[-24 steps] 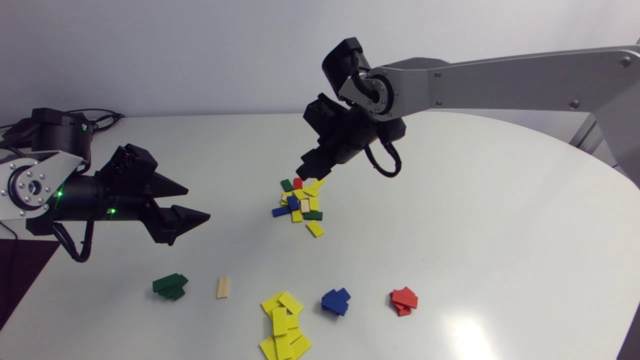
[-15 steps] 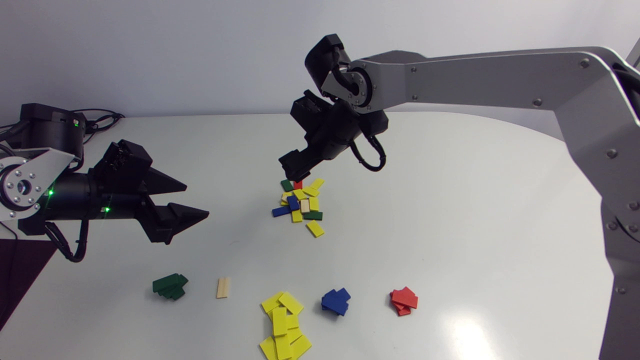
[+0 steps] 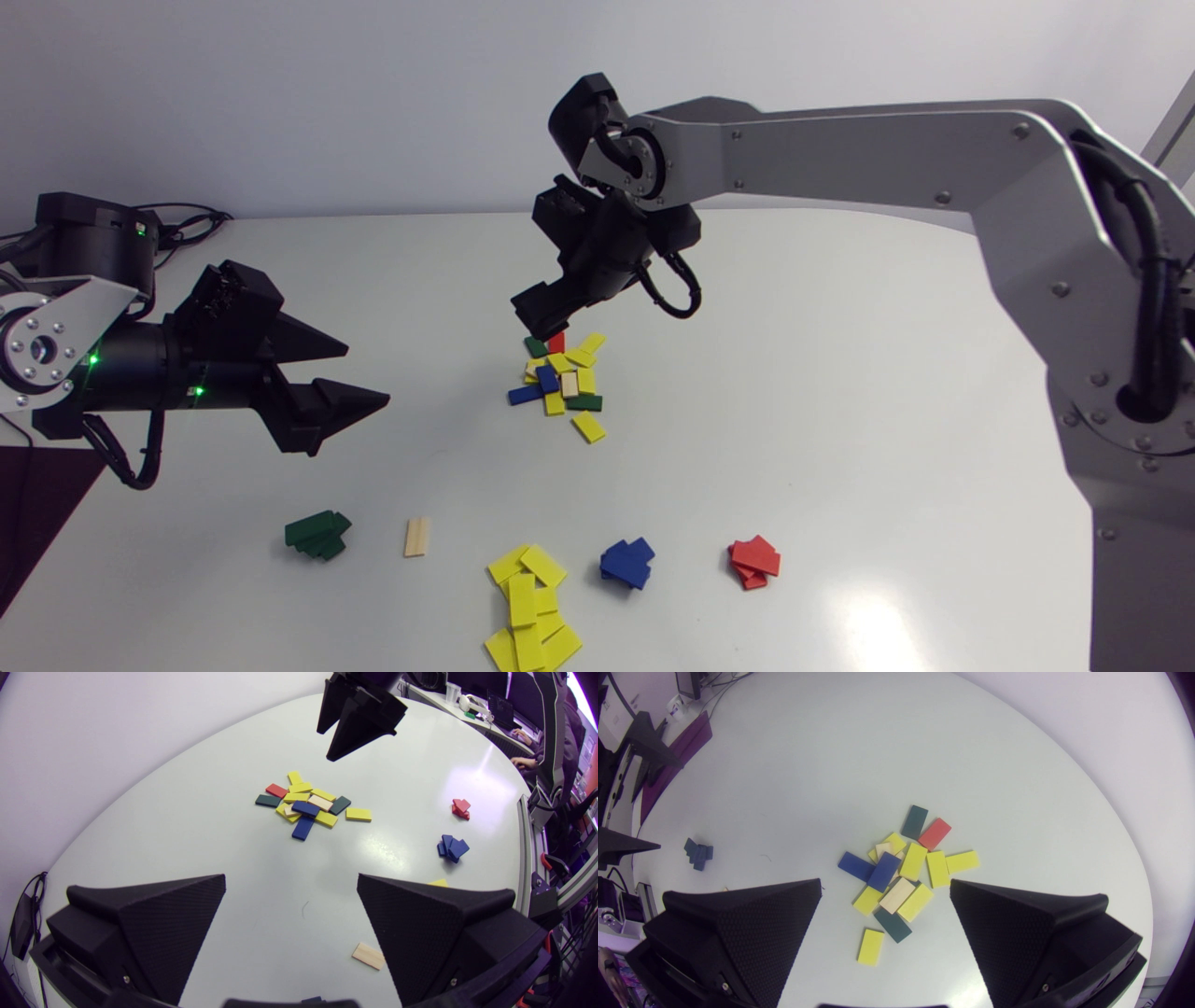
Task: Take domino bricks one by one from the mixed stack on the table and place each onto the existing stack of the same color.
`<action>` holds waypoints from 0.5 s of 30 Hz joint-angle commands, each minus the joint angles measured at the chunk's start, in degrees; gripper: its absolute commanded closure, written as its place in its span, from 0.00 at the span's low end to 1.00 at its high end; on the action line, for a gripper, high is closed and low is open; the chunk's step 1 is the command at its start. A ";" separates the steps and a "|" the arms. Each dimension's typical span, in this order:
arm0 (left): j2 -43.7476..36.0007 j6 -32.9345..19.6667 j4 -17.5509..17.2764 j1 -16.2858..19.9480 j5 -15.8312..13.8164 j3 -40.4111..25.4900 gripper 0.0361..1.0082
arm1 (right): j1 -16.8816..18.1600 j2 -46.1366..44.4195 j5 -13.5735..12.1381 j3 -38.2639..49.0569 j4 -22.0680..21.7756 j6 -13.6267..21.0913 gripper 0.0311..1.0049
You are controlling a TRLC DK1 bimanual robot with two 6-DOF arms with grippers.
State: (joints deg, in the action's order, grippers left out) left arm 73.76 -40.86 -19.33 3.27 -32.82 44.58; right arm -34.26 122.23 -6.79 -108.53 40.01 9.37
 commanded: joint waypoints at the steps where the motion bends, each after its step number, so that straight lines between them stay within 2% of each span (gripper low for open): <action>1: -1.42 -0.27 -0.79 0.34 -0.67 -0.54 0.00 | -1.16 3.45 1.34 -2.65 2.18 -2.42 0.04; 7: -2.48 -0.27 -1.15 0.34 -0.76 -1.51 0.00 | -2.83 8.72 4.15 -7.49 5.78 -4.62 0.04; 15: -3.88 -0.45 -1.41 0.42 -1.37 -2.74 0.00 | -4.24 14.08 5.03 -12.58 8.68 -5.67 0.04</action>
State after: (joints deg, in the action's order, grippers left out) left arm 70.63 -40.86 -20.21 3.31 -33.28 43.55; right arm -38.02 134.10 -2.42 -119.13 47.66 5.23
